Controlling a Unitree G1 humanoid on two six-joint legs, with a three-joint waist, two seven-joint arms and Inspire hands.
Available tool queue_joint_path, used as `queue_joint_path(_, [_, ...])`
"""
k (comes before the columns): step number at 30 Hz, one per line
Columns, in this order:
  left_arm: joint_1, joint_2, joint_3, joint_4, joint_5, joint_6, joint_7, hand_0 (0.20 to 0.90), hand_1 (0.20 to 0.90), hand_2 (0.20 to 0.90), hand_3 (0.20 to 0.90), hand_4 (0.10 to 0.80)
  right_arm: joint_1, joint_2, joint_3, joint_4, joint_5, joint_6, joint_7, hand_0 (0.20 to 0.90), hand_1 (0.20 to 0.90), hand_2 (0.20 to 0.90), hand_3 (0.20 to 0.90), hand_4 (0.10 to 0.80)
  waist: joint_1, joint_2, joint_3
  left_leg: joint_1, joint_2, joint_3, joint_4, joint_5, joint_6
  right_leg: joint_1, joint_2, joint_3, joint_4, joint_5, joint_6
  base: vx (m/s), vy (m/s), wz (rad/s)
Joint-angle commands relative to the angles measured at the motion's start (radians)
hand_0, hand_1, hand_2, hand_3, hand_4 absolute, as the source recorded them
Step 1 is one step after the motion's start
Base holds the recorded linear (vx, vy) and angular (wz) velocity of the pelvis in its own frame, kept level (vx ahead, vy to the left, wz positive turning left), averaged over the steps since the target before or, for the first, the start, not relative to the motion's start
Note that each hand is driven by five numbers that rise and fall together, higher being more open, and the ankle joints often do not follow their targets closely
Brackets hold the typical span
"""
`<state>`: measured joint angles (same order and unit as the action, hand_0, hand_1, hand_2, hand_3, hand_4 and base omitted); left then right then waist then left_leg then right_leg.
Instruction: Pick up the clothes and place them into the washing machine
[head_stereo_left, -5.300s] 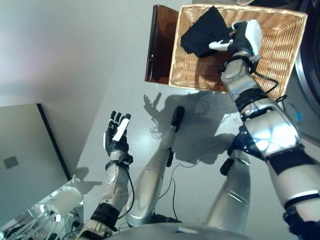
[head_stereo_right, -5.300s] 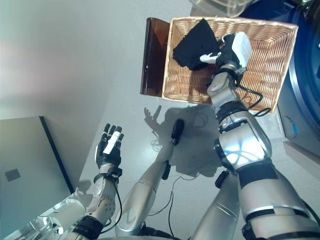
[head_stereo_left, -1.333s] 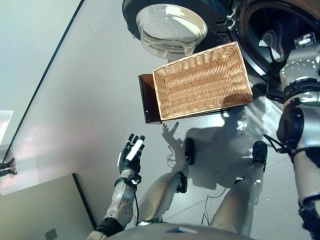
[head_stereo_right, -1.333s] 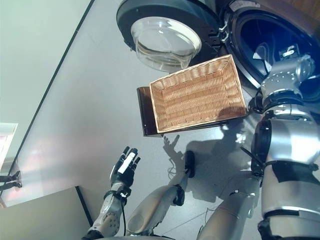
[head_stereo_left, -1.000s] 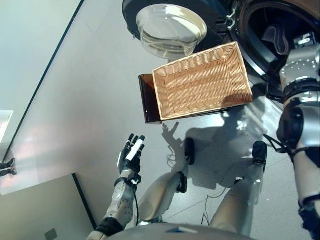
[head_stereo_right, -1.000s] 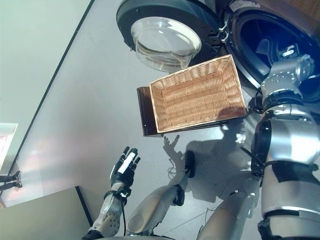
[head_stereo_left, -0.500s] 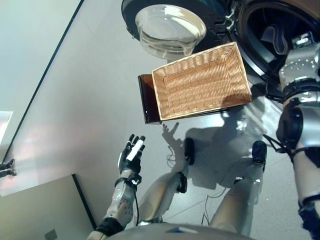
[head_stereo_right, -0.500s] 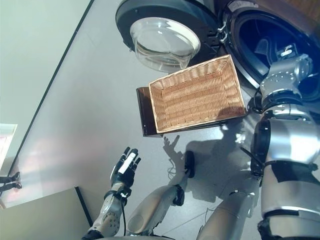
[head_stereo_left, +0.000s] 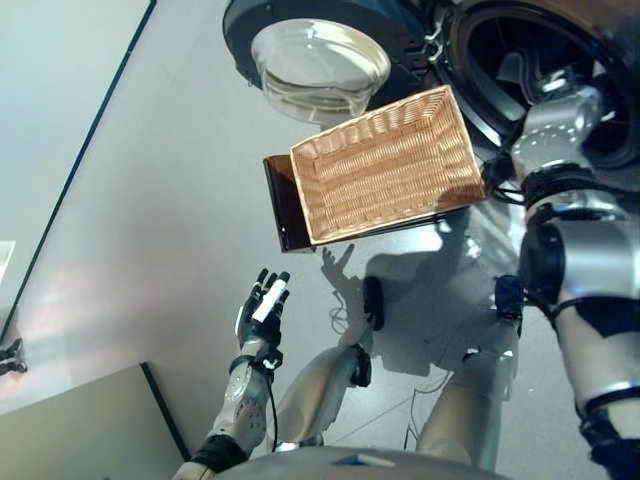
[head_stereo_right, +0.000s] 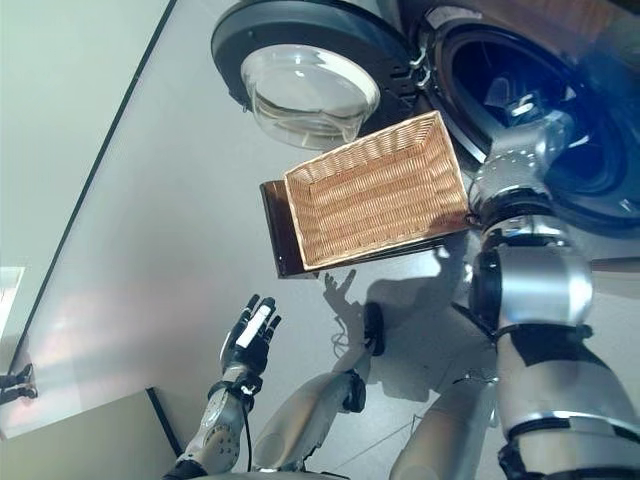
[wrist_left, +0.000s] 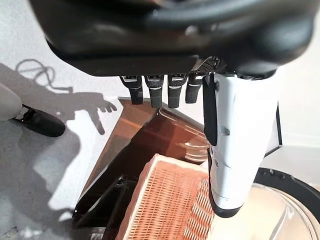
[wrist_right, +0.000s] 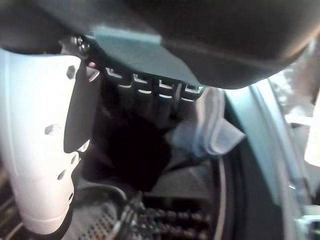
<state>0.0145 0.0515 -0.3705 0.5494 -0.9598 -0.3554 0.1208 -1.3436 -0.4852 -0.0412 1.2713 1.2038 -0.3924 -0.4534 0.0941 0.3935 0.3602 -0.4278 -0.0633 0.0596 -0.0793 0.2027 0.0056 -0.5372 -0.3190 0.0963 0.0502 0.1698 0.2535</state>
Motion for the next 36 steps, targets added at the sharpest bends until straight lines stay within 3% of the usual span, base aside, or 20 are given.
queue_joint_path(1, [-0.042,0.039,0.033,-0.019,-0.016,-0.067,0.015,0.9,0.9,0.9,0.9,0.8,-0.066,0.048,0.08,-0.141,-0.054,-0.055,0.067,0.9,0.9,0.9,0.9,0.8,0.019,0.032,-0.007,0.029,-0.011,0.051,-0.008,-0.057,-0.088,-0.023,0.082,-0.001,0.169,-0.19,-0.116,0.0,0.0,0.0])
queue_joint_path(9, [-0.047,0.025,0.048,-0.001,-0.023,-0.069,0.025,0.9,0.9,0.9,0.9,0.8,0.02,0.176,0.092,-0.234,-0.073,-0.066,0.083,0.9,0.9,0.9,0.9,0.8,0.003,0.015,-0.001,0.029,-0.009,0.067,-0.008,-0.063,-0.084,-0.023,0.083,0.01,0.142,-0.168,-0.116,0.002,0.011,-0.04])
queue_joint_path(11, [-0.052,0.017,0.062,0.005,-0.025,-0.069,0.034,0.9,0.9,0.9,0.9,0.8,0.092,0.245,0.108,-0.307,-0.1,-0.067,0.089,0.9,0.9,0.9,0.9,0.8,-0.012,0.001,0.006,0.027,-0.007,0.075,-0.008,-0.064,-0.083,-0.023,0.089,0.02,0.131,-0.159,-0.118,0.004,0.01,-0.02])
queue_joint_path(18, [-0.047,0.002,0.083,0.018,-0.026,-0.065,0.041,0.9,0.9,0.9,0.9,0.8,0.235,0.329,0.138,-0.442,-0.141,-0.062,0.103,0.9,0.9,0.9,0.9,0.8,-0.038,-0.026,0.014,0.037,0.0,0.09,-0.008,-0.069,-0.081,-0.016,0.095,0.027,0.118,-0.15,-0.121,0.005,-0.006,-0.06])
queue_joint_path(27, [-0.041,-0.018,0.119,0.067,-0.016,-0.054,0.048,0.9,0.9,0.9,0.9,0.8,0.421,0.378,0.187,-0.612,-0.204,-0.053,0.123,0.9,0.9,0.9,0.9,0.8,-0.064,-0.064,0.015,0.06,0.013,0.106,-0.004,-0.078,-0.08,0.008,0.115,0.035,0.102,-0.14,-0.122,0.013,-0.021,-0.07])
queue_joint_path(36, [-0.039,-0.032,0.183,0.242,0.064,-0.036,0.066,0.9,0.9,0.9,0.9,0.8,0.669,0.367,0.213,-0.67,-0.325,-0.012,0.14,0.9,0.9,0.9,0.9,0.8,-0.092,-0.123,-0.01,0.126,0.037,0.097,0.009,-0.097,-0.089,0.095,0.14,0.01,0.1,-0.16,-0.133,0.043,-0.068,-0.07])
